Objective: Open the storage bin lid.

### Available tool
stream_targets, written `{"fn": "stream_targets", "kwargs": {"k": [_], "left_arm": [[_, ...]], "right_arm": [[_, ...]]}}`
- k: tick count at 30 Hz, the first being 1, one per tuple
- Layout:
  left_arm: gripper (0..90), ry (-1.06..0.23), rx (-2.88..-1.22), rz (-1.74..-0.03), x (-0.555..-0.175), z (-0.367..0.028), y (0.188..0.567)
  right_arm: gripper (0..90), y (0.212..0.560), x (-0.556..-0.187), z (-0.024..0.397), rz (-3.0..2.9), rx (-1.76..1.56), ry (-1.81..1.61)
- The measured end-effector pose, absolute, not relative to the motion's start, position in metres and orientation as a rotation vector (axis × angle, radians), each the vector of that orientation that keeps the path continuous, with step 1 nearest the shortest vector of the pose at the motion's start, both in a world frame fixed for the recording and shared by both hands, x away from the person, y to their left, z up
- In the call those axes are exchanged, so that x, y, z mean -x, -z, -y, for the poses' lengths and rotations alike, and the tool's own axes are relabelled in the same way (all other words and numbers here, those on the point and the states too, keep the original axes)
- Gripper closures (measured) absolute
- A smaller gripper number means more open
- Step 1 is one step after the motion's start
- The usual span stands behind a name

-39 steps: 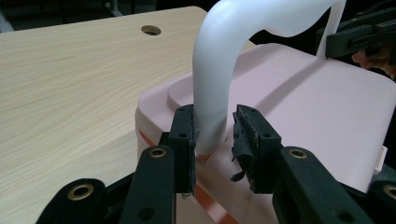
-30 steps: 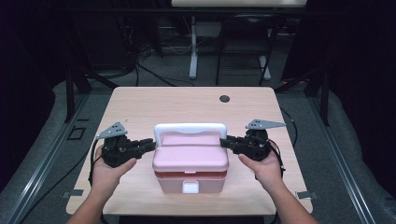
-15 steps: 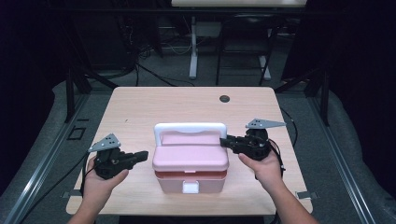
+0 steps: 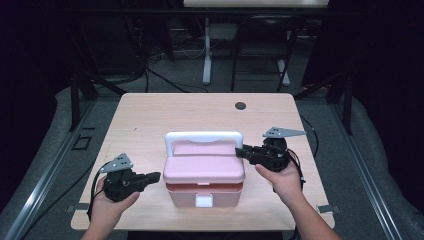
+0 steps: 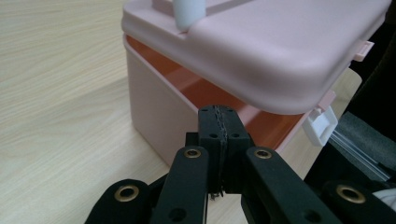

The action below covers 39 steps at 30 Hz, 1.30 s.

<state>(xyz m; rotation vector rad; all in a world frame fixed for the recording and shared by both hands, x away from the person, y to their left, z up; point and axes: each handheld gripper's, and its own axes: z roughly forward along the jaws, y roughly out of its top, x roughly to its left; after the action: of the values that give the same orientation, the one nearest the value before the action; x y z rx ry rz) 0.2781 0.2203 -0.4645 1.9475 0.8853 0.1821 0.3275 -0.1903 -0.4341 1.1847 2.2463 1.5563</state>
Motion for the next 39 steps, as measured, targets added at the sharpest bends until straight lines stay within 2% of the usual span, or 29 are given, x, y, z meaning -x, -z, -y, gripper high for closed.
{"fn": "stream_targets", "kwargs": {"k": [39], "left_arm": [[89.6,-0.133,-2.026,-0.797,-0.28,-0.179,0.46]], "right_arm": [[74.2,0.433,-0.329,0.192,-2.237,-1.201,-1.579]]}}
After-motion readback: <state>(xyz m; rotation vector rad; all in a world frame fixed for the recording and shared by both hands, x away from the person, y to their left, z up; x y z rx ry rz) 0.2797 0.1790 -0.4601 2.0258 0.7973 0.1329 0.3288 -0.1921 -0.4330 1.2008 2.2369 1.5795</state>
